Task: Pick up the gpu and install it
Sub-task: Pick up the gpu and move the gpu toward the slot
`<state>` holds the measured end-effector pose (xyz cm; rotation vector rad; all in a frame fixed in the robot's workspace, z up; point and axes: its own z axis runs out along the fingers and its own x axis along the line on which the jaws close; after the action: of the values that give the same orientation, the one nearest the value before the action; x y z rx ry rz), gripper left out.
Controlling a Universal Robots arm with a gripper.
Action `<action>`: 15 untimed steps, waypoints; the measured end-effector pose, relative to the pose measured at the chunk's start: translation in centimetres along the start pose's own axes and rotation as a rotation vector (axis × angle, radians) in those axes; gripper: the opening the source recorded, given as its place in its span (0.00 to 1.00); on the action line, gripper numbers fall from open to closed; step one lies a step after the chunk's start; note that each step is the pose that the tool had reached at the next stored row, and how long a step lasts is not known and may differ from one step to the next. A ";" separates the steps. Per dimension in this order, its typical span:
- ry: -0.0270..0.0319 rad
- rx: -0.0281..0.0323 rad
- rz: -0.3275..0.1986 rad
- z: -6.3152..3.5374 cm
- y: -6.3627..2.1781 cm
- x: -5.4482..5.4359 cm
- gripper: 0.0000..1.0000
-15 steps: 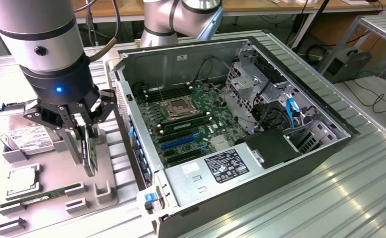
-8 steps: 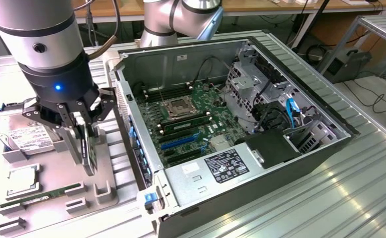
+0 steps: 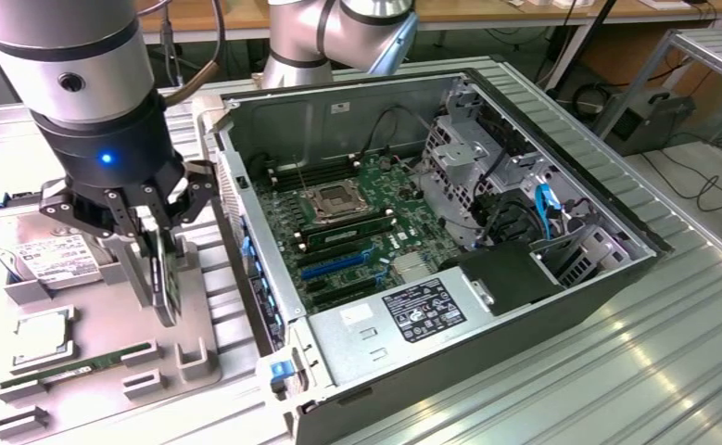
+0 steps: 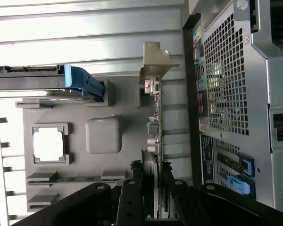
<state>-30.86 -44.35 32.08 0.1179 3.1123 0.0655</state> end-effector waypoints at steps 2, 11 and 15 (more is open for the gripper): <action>0.0000 0.0000 0.000 -0.09 0.01 0.0 0.26; 0.0000 0.0000 0.000 -0.60 0.04 0.0 0.26; 0.0001 0.0001 0.000 -0.85 0.08 0.0 0.26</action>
<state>-30.86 -44.31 32.93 0.1179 3.1124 0.0654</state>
